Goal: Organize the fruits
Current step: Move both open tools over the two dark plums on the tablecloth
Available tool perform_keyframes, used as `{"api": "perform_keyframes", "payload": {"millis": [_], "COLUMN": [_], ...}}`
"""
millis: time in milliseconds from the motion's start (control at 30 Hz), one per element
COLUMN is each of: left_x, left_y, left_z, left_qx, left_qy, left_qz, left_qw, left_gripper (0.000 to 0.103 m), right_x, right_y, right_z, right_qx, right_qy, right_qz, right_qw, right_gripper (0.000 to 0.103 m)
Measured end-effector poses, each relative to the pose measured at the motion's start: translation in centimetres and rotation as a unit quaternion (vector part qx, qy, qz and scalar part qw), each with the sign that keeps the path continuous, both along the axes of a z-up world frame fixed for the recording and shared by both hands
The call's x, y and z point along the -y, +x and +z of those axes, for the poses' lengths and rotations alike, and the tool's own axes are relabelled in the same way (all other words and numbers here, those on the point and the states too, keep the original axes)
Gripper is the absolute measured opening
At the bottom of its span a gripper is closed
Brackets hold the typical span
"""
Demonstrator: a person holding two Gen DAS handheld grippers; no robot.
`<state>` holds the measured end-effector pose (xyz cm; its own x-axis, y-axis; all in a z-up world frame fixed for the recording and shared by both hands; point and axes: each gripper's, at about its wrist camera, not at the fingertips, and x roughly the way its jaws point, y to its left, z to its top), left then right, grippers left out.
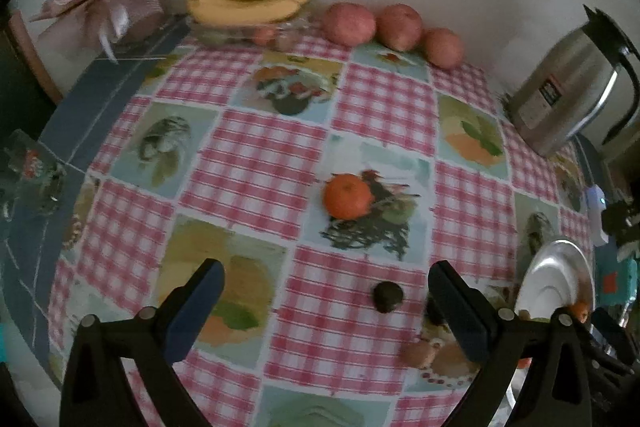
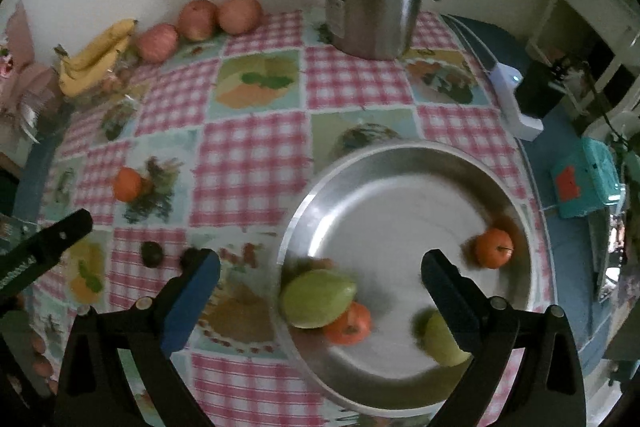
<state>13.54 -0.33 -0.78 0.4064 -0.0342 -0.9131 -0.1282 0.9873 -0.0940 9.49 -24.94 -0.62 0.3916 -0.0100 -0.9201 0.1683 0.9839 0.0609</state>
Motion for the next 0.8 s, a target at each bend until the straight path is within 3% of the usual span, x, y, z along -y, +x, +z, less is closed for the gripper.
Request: {"api": "perform_keyframes", "payload": {"millis": [467,800], "left_x": [-4.3,-4.1], "left_y": [-0.5,0.1], "left_z": [1.1,-1.0], "left_qx": [0.018,-0.006], "left_qy": [-0.029,-0.067], "left_qz": [0.058,0.049], "left_qw": [0.9977,0.9965], "left_gripper": [0.103,0.101], "right_x": [-6.4,-9.1], "right_y": [0.9,1.7], "right_z": [0.5,-1.2], "right_qx": [0.020,0.010], "right_qy": [0.031,0.026], "right_qz": [0.078,0.119], "right_qw": [0.996,0.993], "right_gripper": [0.101,0.100]}}
